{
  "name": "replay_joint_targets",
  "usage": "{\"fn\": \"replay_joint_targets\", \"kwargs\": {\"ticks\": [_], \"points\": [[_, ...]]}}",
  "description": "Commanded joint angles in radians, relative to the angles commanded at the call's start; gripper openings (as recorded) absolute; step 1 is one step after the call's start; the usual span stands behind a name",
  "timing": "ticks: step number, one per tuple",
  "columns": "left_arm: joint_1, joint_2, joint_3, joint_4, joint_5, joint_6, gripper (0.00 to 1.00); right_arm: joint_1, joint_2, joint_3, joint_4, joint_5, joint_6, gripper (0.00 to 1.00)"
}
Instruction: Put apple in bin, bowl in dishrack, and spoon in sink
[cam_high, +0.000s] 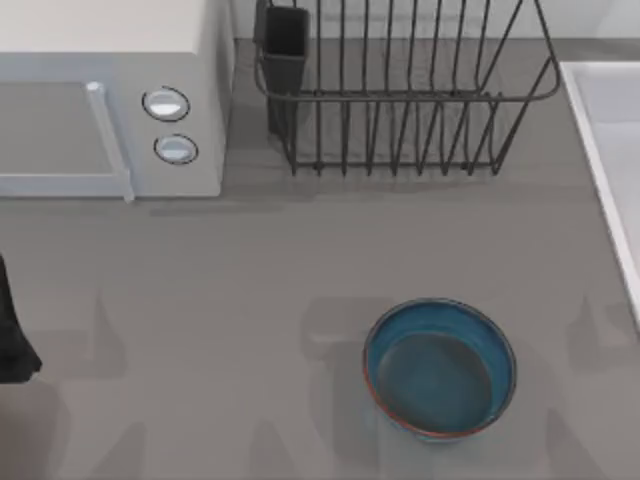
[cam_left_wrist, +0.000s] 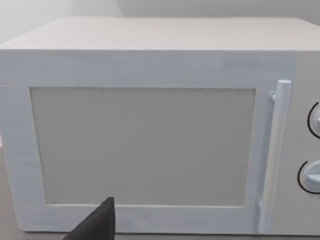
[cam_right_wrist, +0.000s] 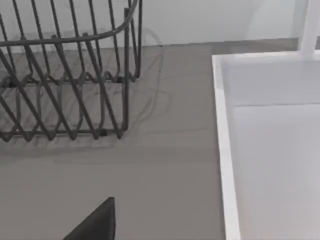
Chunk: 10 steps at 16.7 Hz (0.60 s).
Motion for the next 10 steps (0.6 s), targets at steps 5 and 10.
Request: {"fn": "replay_joint_targets", "kwargs": {"ticks": [5,10], "points": [[0.000,0.000,0.000,0.000,0.000,0.000,1.00,0.136,0.422,0.315,-0.289,-0.001,0.140,1.00],[0.000,0.000,0.000,0.000,0.000,0.000,1.00,0.280,0.847,0.643,-0.590,-0.003,0.283,1.00]]}}
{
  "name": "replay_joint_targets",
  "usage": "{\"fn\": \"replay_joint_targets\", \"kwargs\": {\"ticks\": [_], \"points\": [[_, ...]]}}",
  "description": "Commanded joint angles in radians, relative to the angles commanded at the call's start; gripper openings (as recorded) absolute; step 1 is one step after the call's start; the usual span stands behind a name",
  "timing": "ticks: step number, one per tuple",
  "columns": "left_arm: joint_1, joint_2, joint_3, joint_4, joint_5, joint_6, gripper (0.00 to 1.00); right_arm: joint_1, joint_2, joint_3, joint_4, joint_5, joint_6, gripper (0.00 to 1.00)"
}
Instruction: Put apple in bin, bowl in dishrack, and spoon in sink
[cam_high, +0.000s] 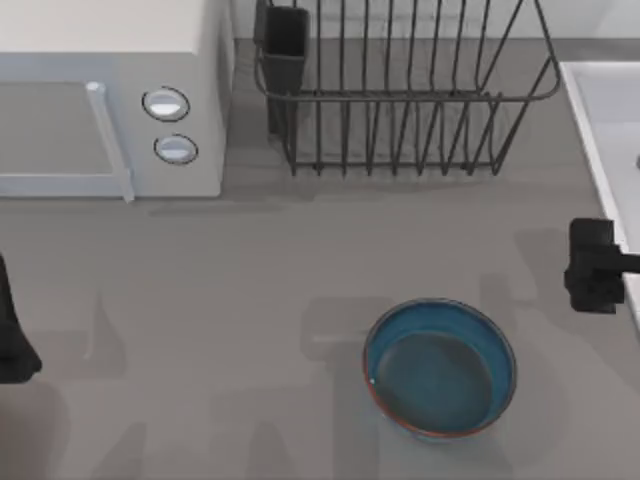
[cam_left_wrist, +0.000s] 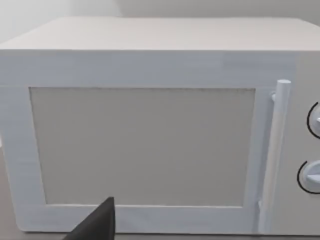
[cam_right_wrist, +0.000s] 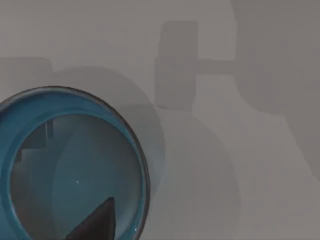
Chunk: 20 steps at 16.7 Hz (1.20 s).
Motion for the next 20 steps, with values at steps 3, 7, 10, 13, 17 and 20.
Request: {"fn": "replay_joint_targets", "kwargs": {"ticks": [3,7,10,13,17,20], "points": [[0.000,0.000,0.000,0.000,0.000,0.000,1.00,0.075,0.223,0.173,-0.158,0.000,0.075,1.00],[0.000,0.000,0.000,0.000,0.000,0.000,1.00,0.150,0.447,0.349,-0.316,0.001,0.151,1.00],[0.000,0.000,0.000,0.000,0.000,0.000,1.00,0.180,0.538,0.421,-0.380,0.002,0.183,1.00],[0.000,0.000,0.000,0.000,0.000,0.000,1.00,0.186,0.555,0.435,-0.392,0.002,0.189,1.00],[0.000,0.000,0.000,0.000,0.000,0.000,1.00,0.181,0.553,0.429,-0.387,0.002,0.188,1.00],[0.000,0.000,0.000,0.000,0.000,0.000,1.00,0.184,0.577,0.376,-0.316,0.002,0.187,1.00]]}}
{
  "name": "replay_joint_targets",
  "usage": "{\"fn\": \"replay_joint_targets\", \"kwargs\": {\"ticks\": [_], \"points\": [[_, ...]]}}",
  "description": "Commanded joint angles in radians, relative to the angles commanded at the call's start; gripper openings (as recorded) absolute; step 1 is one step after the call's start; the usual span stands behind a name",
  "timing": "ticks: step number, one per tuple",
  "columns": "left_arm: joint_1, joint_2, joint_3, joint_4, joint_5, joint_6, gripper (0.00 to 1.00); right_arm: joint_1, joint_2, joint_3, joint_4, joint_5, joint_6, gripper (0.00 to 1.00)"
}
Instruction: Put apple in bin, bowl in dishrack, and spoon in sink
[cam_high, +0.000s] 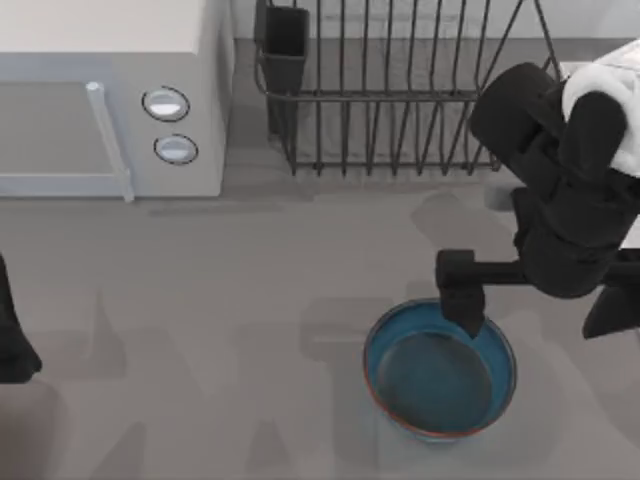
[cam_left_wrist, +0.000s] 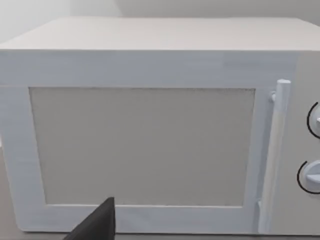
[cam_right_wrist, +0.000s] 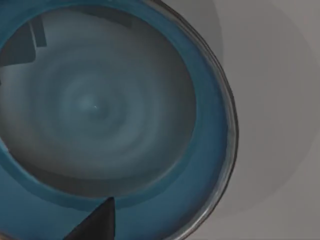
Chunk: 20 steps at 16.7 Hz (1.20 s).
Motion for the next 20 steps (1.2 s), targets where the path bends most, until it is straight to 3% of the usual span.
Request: {"fn": "replay_joint_targets", "kwargs": {"ticks": [6,12,20], "points": [[0.000,0.000,0.000,0.000,0.000,0.000,1.00,0.004,0.089,-0.182,0.285,0.000,0.006,1.00],[0.000,0.000,0.000,0.000,0.000,0.000,1.00,0.005,0.103,-0.211,0.319,0.000,0.007,1.00],[0.000,0.000,0.000,0.000,0.000,0.000,1.00,0.005,0.103,-0.211,0.319,0.000,0.007,0.40]]}}
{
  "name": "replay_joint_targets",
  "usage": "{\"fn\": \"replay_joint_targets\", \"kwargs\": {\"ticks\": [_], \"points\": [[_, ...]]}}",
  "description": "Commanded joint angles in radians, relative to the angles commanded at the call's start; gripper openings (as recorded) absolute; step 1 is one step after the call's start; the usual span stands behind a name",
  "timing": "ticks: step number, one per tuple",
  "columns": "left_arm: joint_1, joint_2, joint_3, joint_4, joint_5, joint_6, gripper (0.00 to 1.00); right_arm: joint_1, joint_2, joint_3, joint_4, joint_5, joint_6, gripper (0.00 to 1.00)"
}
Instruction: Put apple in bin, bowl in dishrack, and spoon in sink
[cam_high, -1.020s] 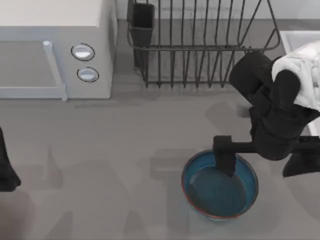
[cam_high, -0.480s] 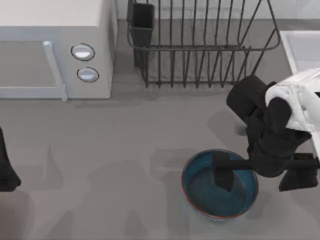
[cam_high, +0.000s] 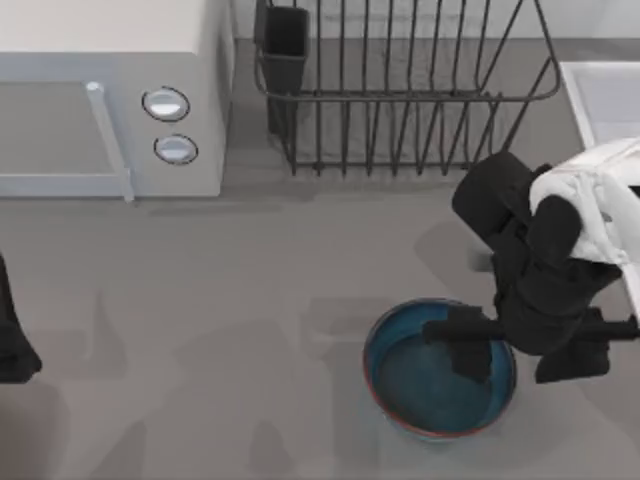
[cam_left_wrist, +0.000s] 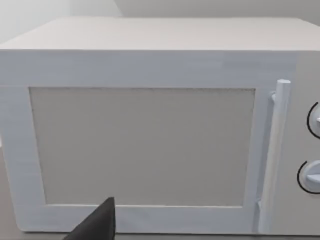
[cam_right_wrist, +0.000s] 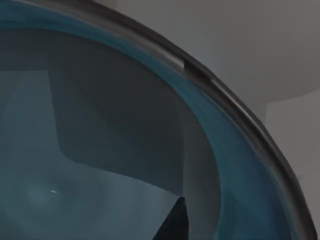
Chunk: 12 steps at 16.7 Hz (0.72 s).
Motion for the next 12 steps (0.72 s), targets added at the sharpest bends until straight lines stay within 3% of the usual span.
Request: {"fn": "replay_joint_targets", "kwargs": {"ticks": [5,12], "points": [[0.000,0.000,0.000,0.000,0.000,0.000,1.00,0.000,0.000,0.000,0.000,0.000,0.000,0.02],[0.000,0.000,0.000,0.000,0.000,0.000,1.00,0.000,0.000,0.000,0.000,0.000,0.000,0.00]]}}
